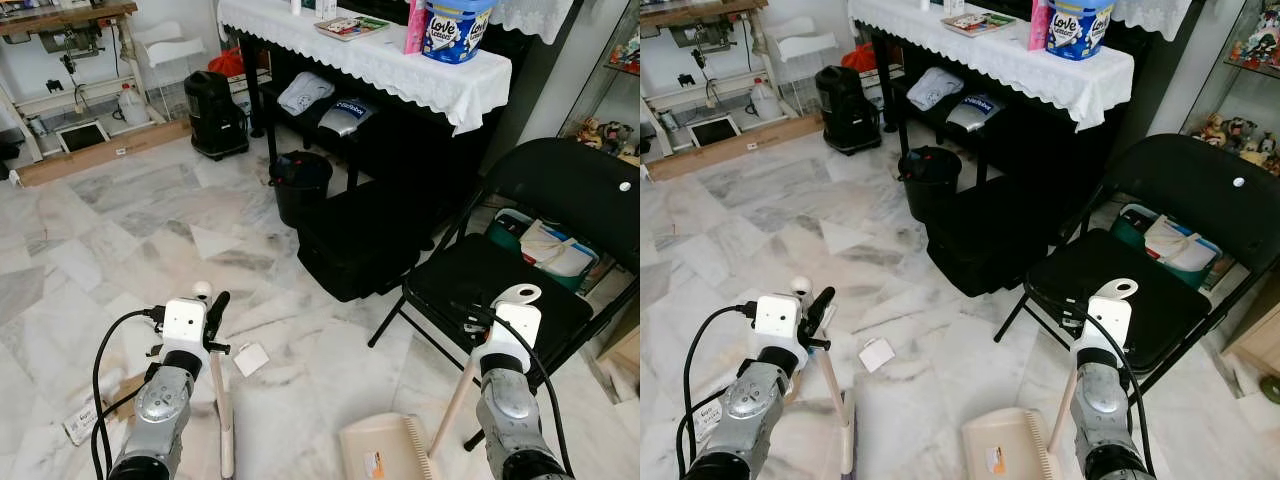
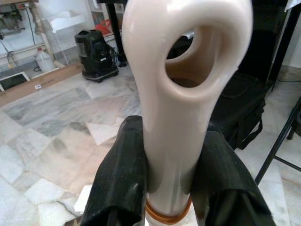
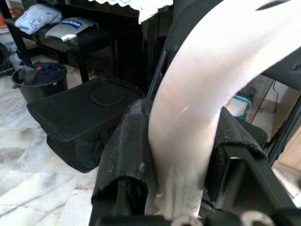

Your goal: Sweep floor

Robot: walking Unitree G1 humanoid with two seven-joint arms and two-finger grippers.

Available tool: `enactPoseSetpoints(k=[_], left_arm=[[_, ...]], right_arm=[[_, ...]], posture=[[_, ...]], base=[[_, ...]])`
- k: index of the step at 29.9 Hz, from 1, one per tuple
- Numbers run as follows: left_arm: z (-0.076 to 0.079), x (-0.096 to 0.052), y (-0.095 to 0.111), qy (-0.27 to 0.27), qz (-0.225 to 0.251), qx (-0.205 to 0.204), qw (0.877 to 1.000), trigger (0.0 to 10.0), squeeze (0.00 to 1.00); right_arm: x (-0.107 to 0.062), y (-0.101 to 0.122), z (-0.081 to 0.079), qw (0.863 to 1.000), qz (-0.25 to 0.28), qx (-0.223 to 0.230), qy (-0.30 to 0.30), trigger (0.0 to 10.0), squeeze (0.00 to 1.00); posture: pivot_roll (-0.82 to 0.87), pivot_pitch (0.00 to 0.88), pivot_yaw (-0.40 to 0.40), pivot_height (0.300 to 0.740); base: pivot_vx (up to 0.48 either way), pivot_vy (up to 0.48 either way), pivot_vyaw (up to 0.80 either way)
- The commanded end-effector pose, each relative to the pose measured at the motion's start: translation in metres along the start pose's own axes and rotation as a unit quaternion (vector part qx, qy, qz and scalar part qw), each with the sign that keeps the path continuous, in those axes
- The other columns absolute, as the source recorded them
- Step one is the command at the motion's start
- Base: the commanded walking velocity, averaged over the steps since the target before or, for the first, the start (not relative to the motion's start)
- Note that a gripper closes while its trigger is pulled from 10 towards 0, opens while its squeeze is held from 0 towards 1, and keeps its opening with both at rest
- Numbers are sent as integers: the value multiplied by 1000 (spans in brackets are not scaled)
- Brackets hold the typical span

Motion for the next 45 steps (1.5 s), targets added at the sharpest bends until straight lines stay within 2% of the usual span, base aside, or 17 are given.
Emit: enactPoseSetpoints(k=[1, 8, 12, 30, 45], left_arm=[[-8, -4, -3, 11, -4, 2, 1000, 10000, 0], [-9, -4, -2, 15, -1, 1, 1000, 10000, 0], [-8, -2, -1, 16, 1, 1, 1000, 10000, 0], [-11, 3, 6, 25, 12, 5, 1000, 10000, 0], [-6, 5, 6, 21, 12, 4, 1000, 10000, 0]], right_arm=[[2, 5, 9, 1000, 13, 0, -14, 10000, 0], [3, 3, 11, 1000, 6, -14, -14, 10000, 0], [5, 6, 11, 1000, 10, -16, -13, 10000, 0], [8, 11, 5, 1000, 13, -7, -8, 10000, 0], [9, 13, 4, 1000, 15, -7, -5, 10000, 0]], posture=[[-19, 0, -45, 740], [-11, 0, -53, 740], [-13, 0, -55, 740], [-3, 0, -54, 740], [-4, 0, -57, 740]], base=[[0, 0, 0], [0, 0, 0], [0, 0, 650], [0, 0, 85], [0, 0, 161]])
Point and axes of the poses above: a point about 5 cm out from each wrist's last joint towards the gripper, its own x axis pointing out of the wrist towards the gripper, its own y axis along the axis of the wrist's last joint, z = x × y, the point moved 5 cm from there along x, pointing out of the wrist towards the gripper, and after that the axes turned 11 degrees about -x, right-handed, at the moved point
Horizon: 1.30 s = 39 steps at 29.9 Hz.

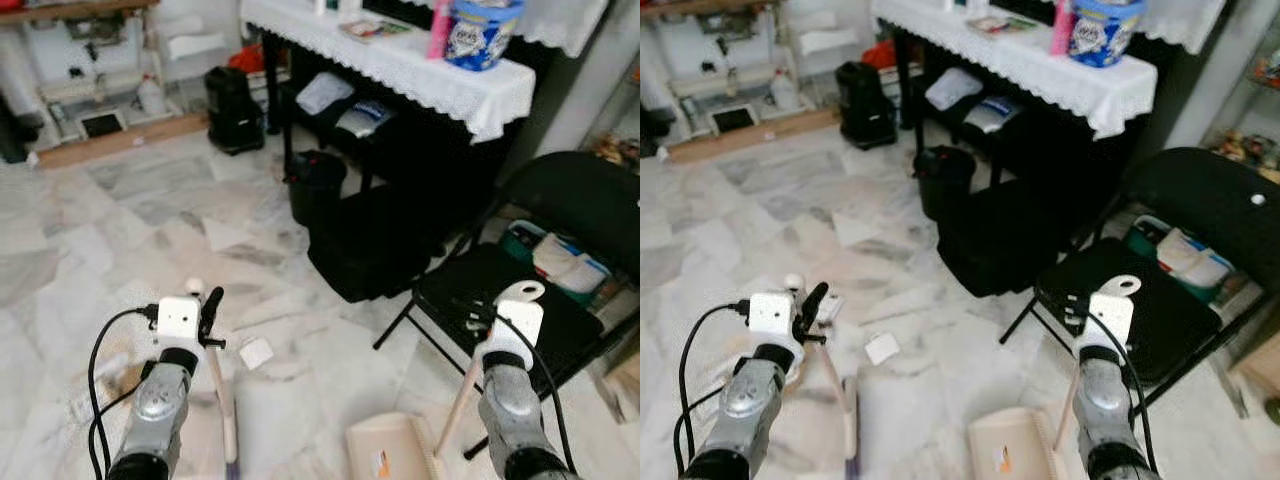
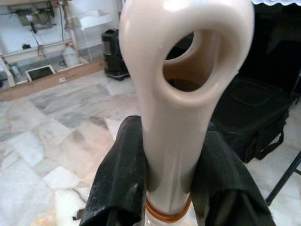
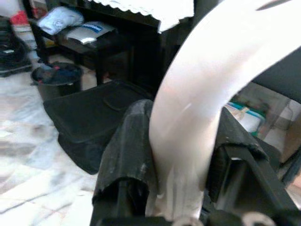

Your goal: Sweep floor

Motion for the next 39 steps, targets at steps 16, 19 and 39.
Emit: enactPoseSetpoints(k=[16, 19, 39], left_arm=[[5, 5, 3, -7, 1, 5, 1000, 10000, 0], [4, 4, 3, -6, 1, 5, 1000, 10000, 0], [4, 4, 3, -6, 1, 7, 1000, 10000, 0]], right_arm=[[5, 10, 2, 1000, 15, -3, -2, 10000, 0], [5, 10, 2, 1000, 16, -7, -2, 10000, 0], [5, 10, -1, 1000, 14, -2, 2, 10000, 0]], posture=[[-1, 0, -61, 740], [-1, 0, -61, 740], [3, 0, -64, 740]], base=[[0, 0, 175], [0, 0, 167], [224, 0, 239]])
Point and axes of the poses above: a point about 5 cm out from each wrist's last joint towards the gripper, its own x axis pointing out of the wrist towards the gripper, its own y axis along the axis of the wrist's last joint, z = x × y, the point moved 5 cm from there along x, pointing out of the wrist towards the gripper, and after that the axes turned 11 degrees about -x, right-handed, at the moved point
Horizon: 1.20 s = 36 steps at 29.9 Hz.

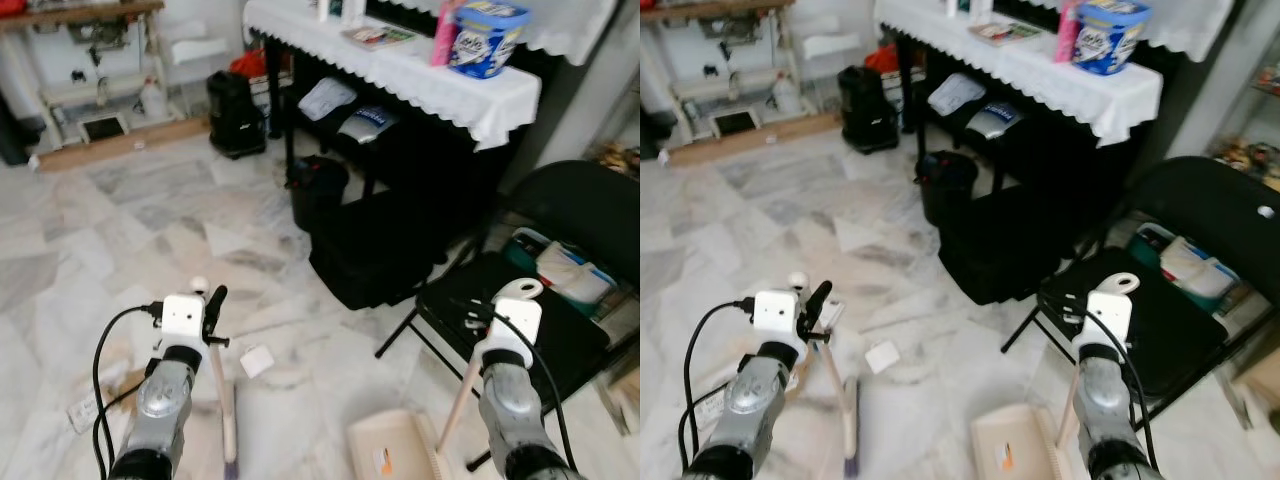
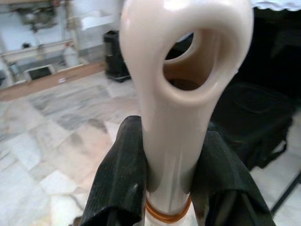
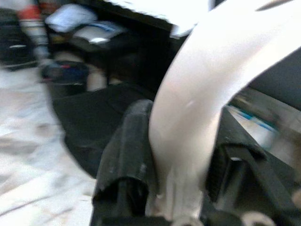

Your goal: Sweep floor

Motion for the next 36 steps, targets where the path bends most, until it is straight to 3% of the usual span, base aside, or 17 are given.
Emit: enactPoseSetpoints(k=[1, 7, 16, 23, 30, 36], left_arm=[[-2, -1, -2, 1, -7, 9, 1000, 10000, 0], [-2, -2, -2, 2, -7, 10, 1000, 10000, 0], [-2, -1, -2, 0, -6, 11, 1000, 10000, 0], [0, 0, -1, -3, -5, 12, 1000, 10000, 0], [1, 2, 2, -4, -1, 13, 1000, 10000, 0], [2, 2, 2, -6, 1, 13, 1000, 10000, 0]], right_arm=[[3, 7, 1, 1000, 11, 7, -3, 10000, 0], [3, 6, 1, 1000, 10, 1, -1, 10000, 0], [3, 7, 0, 1000, 12, -2, 1, 10000, 0], [3, 7, 0, 1000, 12, -3, 1, 10000, 0], [3, 8, -3, 1000, 14, -4, 6, 10000, 0], [3, 7, -2, 1000, 13, 1, 4, 10000, 0]], posture=[[3, 0, -64, 740], [4, 0, -62, 740], [5, 0, -62, 740], [6, 0, -62, 740], [8, 0, -63, 740], [7, 0, -63, 740]], base=[[259, 0, 0], [261, 0, 0], [262, 0, 652], [261, 0, 0], [261, 0, 709], [261, 0, 148]])
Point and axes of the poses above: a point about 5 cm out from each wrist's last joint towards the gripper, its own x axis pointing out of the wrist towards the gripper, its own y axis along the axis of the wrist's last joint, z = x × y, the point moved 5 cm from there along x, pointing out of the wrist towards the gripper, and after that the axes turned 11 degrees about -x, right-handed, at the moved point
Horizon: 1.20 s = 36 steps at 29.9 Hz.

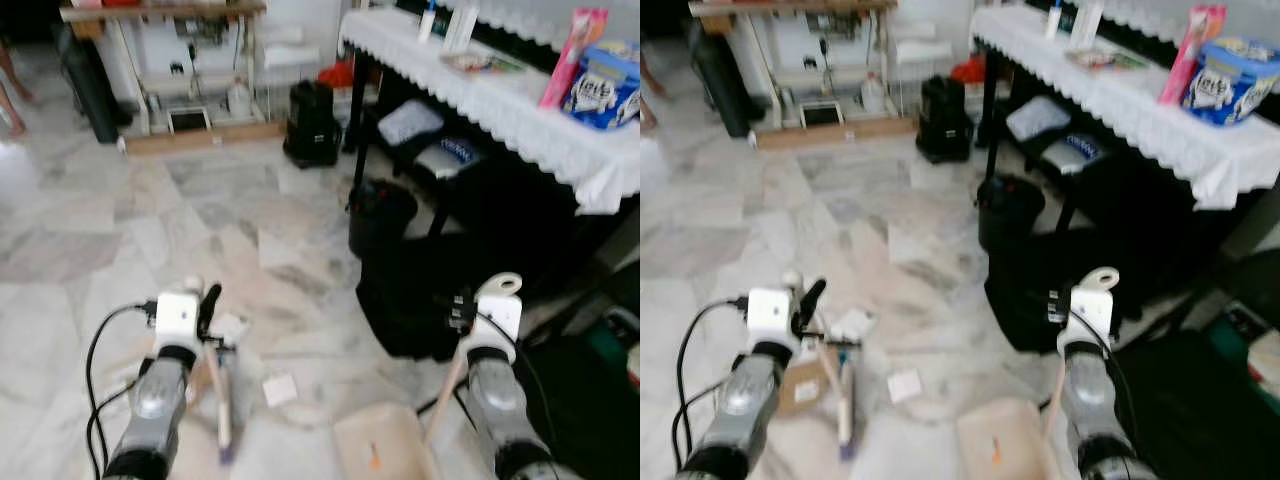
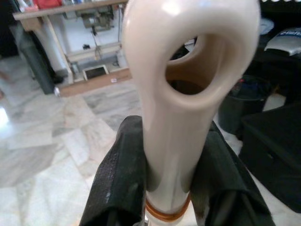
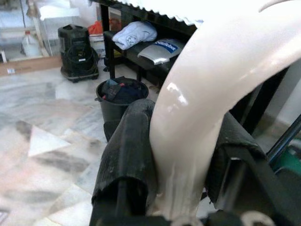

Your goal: Sweep floor

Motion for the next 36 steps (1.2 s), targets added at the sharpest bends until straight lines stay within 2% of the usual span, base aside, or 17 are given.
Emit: enactPoseSetpoints(k=[1, 30, 36], left_arm=[[10, 3, 3, -15, 6, -2, 1000, 10000, 0], [13, 4, 5, -26, 8, 6, 1000, 10000, 0], [13, 4, 5, -30, 7, 6, 1000, 10000, 0]], right_arm=[[3, 3, 13, 1000, 7, -8, -17, 10000, 0], [4, 4, 12, 1000, 8, -9, -17, 10000, 0], [4, 4, 11, 1000, 9, -6, -15, 10000, 0]], posture=[[7, 0, -63, 740], [15, 0, -60, 740], [14, 0, -58, 740]], base=[[262, 0, 0], [262, 0, 0], [262, 0, 749]])
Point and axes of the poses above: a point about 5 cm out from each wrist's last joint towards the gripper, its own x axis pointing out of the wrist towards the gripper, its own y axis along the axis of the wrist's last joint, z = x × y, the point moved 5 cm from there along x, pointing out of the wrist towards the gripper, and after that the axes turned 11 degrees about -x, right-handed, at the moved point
